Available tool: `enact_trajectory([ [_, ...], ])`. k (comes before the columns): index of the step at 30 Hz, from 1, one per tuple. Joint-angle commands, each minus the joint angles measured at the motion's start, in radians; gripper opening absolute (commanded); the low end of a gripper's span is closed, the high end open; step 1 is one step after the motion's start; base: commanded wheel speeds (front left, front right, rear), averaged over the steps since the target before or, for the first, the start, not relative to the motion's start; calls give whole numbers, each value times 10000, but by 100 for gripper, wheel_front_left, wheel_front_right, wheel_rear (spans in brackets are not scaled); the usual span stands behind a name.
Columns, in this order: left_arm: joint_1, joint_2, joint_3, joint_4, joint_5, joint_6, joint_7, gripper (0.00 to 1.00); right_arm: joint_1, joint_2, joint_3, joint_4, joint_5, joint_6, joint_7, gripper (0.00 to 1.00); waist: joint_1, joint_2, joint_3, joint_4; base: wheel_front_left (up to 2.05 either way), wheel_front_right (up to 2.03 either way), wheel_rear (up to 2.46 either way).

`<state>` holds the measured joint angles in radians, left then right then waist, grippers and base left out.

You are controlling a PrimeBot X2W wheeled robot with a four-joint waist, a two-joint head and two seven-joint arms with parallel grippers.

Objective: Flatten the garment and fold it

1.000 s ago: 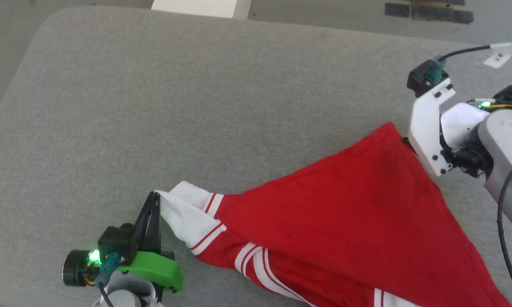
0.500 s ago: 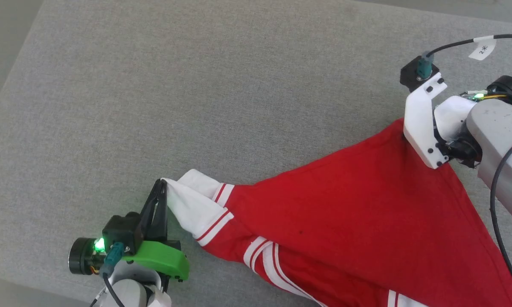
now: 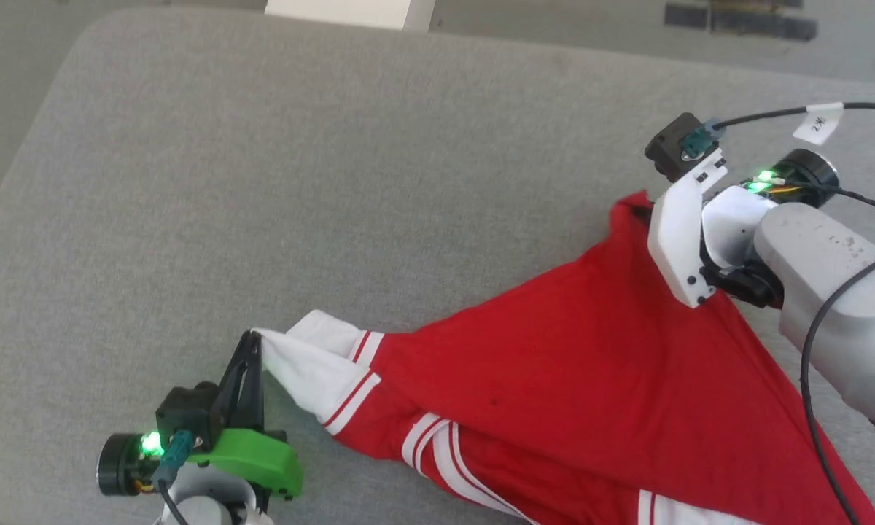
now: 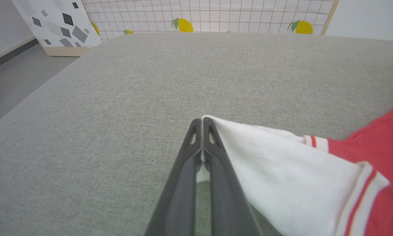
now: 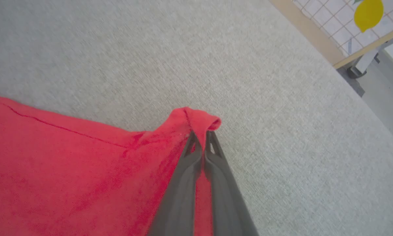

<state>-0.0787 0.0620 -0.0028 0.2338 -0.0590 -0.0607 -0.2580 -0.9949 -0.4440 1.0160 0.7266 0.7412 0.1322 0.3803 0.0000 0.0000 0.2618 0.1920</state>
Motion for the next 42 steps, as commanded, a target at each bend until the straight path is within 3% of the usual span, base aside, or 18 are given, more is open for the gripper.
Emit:
enact_trajectory([
  [1, 146, 103, 73, -20, 66, -10, -38, 0, 188, -55, 22, -133, 67, -15, -477, 0, 0, 0, -667, -393, 0, 0, 0],
  [8, 395, 467, 412, -645, 209, 62, -38, 0, 712, -348, -414, -808, 11, -15, -2931, 0, 0, 0, -1681, -968, 0, 0, 0],
  [13, -45, 756, 737, -1426, 180, 79, -38, 0, 1020, -298, -1523, -1209, -263, -15, -4375, 0, 0, 0, -2222, -1351, 0, 0, 0],
  [23, -3244, 1534, 528, -1863, 184, -342, -38, 0, 759, 397, -4178, -1679, -1456, -15, -5350, 0, 0, 0, -2624, -1860, 0, 0, 0],
  [32, -7304, 2309, -149, -884, 191, -590, -22, 0, -555, 1512, -6288, -2010, -2899, -15, -5411, 0, 0, 0, -1545, -2197, 0, 0, 0],
  [42, -11930, 2799, -254, 707, -342, -661, 12, 0, -3229, 2329, -7678, -2002, -4420, -15, -5065, 0, 0, 0, 1062, -2262, 0, 0, 0],
])
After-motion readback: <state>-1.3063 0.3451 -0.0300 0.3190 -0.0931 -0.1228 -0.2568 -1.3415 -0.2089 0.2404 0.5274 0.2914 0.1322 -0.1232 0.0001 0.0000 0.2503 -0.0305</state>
